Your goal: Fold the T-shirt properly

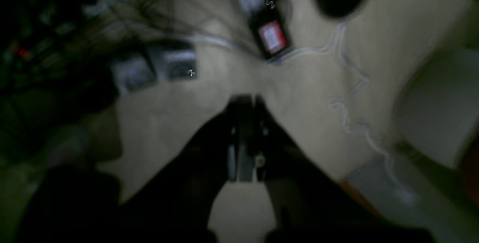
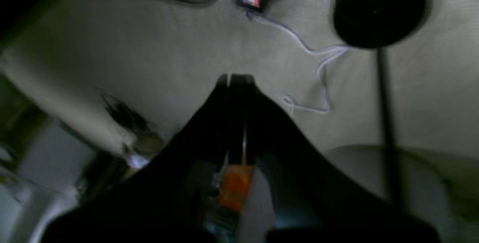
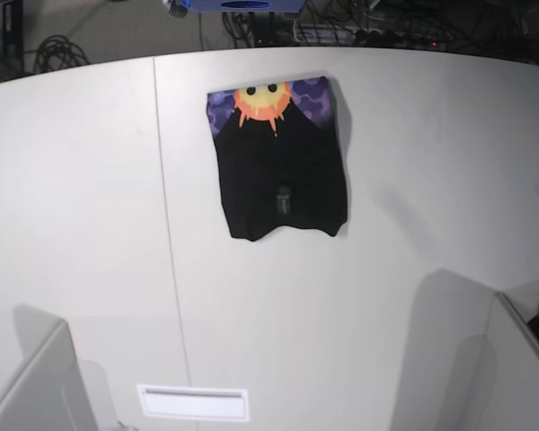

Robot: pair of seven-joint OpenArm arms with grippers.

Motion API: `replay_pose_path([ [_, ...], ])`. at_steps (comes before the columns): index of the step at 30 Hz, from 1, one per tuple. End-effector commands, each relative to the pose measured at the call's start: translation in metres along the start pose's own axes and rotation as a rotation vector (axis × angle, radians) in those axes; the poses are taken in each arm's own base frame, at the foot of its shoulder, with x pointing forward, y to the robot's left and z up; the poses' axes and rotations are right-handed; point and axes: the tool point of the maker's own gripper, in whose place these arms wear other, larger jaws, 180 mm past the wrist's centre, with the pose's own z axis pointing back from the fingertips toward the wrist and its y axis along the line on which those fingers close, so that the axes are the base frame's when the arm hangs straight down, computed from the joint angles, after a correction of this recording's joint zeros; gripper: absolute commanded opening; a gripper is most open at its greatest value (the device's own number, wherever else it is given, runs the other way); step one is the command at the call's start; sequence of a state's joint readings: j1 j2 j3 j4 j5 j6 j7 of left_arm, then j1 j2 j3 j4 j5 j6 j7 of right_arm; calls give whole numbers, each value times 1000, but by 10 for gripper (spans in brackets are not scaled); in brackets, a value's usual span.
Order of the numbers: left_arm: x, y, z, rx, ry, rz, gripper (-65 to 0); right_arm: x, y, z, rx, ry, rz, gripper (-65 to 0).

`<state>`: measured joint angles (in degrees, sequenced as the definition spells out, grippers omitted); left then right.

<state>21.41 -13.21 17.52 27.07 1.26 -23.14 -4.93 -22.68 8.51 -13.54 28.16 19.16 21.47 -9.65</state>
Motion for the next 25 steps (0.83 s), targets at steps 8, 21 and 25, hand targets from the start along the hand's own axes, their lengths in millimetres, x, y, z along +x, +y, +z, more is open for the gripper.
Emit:
replay_pose_path([
  [8,13,-14,-17,-56,-49,-30,-650,22,2,-8,-31,-333,-130,-650],
  [21,32,-27,-21,-84,-98,-62,-650,49,19,-10,6,-378,-110,-650],
  [25,30,-29,-22,-87,-94,-60,-650,50,12,-8,-6,-379,-107,-650],
])
